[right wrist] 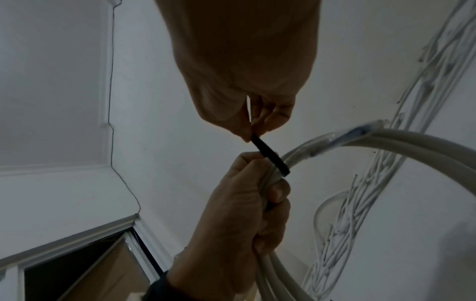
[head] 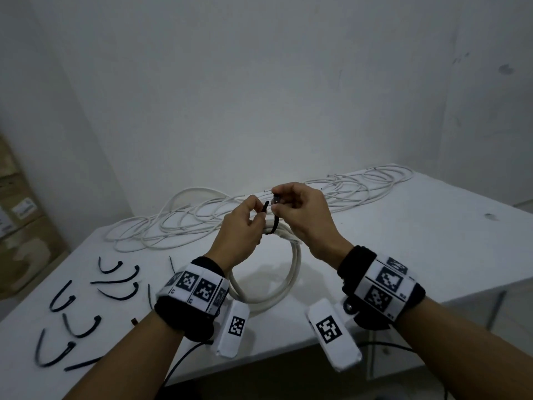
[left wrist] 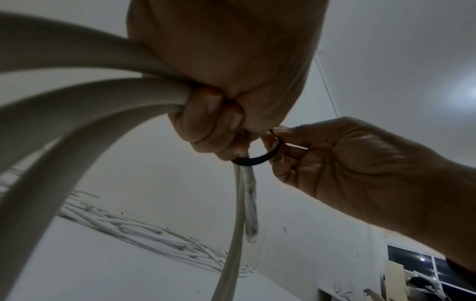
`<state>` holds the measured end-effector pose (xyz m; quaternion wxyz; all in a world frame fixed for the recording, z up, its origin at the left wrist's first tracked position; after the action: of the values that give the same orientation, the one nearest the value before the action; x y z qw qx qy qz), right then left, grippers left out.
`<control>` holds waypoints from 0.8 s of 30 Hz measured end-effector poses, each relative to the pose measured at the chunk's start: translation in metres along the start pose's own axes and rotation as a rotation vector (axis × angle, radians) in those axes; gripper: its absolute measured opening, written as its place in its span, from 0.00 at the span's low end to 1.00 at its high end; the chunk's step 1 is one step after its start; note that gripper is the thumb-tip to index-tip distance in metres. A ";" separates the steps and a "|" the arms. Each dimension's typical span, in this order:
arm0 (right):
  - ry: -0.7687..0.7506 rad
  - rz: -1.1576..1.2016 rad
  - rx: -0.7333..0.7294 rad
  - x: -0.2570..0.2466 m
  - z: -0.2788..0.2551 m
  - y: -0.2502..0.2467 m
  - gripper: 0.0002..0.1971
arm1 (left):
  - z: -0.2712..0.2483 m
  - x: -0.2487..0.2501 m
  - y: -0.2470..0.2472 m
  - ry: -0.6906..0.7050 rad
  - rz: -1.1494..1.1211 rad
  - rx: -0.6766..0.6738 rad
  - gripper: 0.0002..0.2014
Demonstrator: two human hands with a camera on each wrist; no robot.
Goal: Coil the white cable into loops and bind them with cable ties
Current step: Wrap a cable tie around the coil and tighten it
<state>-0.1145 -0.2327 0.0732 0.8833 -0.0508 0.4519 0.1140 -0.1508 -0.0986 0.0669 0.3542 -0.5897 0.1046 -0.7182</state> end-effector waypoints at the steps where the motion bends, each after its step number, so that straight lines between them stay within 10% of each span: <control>1: -0.015 -0.031 -0.008 0.000 0.001 -0.001 0.12 | -0.001 0.000 0.000 0.008 0.015 0.005 0.06; 24: 0.083 -0.146 -0.282 0.006 0.008 -0.015 0.12 | -0.004 0.008 0.011 0.041 0.145 0.006 0.09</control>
<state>-0.1009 -0.2447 0.0732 0.8539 -0.2115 0.4628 0.1093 -0.1511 -0.1128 0.0657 0.4047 -0.5646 0.1524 -0.7030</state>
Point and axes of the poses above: each hand's wrist, its own z-axis towards the middle knuckle, its own y-axis out of the palm, x = y × z, the point moved 2 cm from there along z, towards the middle knuckle, and after that the axes turned 8 degrees about -y, right-handed, at the moved point
